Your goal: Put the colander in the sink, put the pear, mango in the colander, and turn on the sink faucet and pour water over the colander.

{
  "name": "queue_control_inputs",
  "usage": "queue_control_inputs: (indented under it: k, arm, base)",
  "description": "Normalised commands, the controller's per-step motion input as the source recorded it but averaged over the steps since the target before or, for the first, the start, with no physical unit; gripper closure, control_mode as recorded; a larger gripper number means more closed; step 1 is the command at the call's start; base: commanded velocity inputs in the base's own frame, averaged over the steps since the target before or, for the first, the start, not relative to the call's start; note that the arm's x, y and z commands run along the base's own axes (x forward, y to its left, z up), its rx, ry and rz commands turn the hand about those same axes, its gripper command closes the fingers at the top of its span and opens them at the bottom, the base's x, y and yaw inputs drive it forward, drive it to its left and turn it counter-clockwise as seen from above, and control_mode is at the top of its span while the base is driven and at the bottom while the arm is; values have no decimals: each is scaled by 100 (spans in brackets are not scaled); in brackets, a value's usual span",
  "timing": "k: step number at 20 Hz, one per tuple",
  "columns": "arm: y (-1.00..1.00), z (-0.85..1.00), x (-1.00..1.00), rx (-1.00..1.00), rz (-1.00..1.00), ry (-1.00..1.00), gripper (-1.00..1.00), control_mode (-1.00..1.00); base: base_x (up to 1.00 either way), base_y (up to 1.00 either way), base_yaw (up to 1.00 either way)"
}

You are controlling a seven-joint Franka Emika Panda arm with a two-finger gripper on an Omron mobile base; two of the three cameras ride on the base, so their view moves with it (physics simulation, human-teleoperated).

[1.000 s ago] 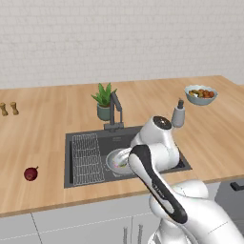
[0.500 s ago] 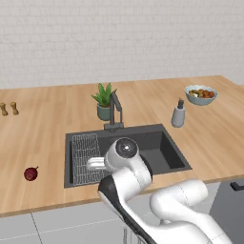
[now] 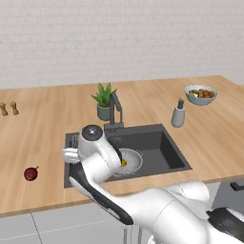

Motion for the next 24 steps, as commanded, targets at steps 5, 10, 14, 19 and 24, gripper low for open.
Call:
queue_control_inputs:
  k: [5,10,14,19,24]
  arm:
    - [71,2,30,3,0,33,-100,-100]
    - [67,-9,38,0,-4,12,-100,-100]
    - [69,-12,19,-1,-7,10,-100,-100]
    - [62,-23,4,0,-13,10,-100,-100]
    - [36,-26,14,0,-7,6,-100,-100]
  base:
    - [0,0,0]
    - [0,0,0]
    - [0,0,0]
    - [0,0,0]
    - [0,0,0]
